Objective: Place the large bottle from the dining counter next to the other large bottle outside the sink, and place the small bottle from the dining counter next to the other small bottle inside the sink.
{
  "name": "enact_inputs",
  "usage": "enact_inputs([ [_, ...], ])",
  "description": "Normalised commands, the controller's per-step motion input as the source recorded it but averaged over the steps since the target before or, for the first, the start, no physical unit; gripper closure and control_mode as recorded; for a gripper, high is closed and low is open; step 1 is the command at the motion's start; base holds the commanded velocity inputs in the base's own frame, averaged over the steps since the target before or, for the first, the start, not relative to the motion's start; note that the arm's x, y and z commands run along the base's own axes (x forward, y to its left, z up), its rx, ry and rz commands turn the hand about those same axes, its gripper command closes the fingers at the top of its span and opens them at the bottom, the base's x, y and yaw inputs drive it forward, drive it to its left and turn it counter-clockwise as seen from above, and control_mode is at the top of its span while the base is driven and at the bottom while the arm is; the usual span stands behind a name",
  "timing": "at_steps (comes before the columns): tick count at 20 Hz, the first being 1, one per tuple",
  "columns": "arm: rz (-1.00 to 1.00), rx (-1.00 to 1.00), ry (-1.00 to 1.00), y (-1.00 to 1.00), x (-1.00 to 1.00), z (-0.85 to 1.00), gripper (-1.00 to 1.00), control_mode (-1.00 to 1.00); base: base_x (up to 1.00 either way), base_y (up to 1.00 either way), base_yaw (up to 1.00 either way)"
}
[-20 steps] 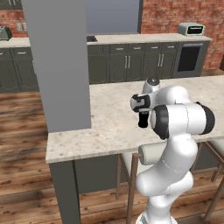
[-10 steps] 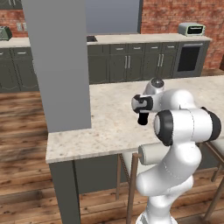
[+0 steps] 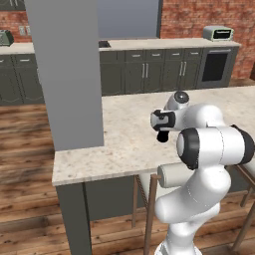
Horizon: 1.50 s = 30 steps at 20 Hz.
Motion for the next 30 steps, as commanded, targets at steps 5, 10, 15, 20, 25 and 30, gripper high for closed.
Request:
enact_inputs([
  [5,0.00,0.00,0.00,0.00,0.00,0.00,1.00,-1.00,0.00,0.00,0.00],
  [10,0.00,0.00,0.00,0.00,0.00,0.00,1.00,-1.00,0.00,0.00,0.00],
  [15,0.00,0.00,0.00,0.00,0.00,0.00,1.00,1.00,0.00,0.35,0.00],
  [20,0.00,0.00,0.00,0.00,0.00,0.00,1.00,1.00,0.00,0.88,0.00],
  [25,0.00,0.00,0.00,0.00,0.00,0.00,1.00,1.00,0.00,1.00,0.00],
  [30,0.00,0.00,0.00,0.00,0.00,0.00,1.00,1.00,0.00,1.00,0.00],
])
